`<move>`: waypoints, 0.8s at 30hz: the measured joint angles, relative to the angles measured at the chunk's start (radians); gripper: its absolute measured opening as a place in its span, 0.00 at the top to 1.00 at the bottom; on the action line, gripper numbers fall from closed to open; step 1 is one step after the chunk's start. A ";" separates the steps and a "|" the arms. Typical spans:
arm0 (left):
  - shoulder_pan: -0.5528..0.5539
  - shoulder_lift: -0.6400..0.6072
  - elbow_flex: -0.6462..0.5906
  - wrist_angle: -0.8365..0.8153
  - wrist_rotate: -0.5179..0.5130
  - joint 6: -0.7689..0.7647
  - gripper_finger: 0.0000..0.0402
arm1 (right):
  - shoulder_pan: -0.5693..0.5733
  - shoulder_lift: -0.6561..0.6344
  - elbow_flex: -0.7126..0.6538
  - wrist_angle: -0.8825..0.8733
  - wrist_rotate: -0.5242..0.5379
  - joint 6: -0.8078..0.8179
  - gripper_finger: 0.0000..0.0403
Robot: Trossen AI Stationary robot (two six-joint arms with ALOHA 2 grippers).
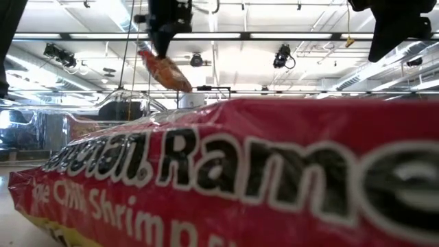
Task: Sort Maruchan noodles
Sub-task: Put the orange noodle pack into the top left transparent bin
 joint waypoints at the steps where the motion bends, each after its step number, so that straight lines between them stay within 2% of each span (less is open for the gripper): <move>1: 0.025 -0.017 -0.033 0.005 -0.007 0.001 0.99 | 0.002 0.000 0.000 0.003 -0.001 0.006 0.97; 11: 0.275 -0.113 -0.370 0.078 -0.081 0.017 0.99 | 0.049 0.000 0.000 0.046 0.013 0.054 0.97; 18: 0.377 -0.121 -0.565 0.278 -0.119 0.085 0.99 | 0.050 0.000 0.000 0.052 0.015 0.055 0.97; 24: 0.447 -0.120 -0.695 0.333 -0.107 0.091 0.99 | 0.050 0.000 0.000 0.051 -0.011 0.054 0.97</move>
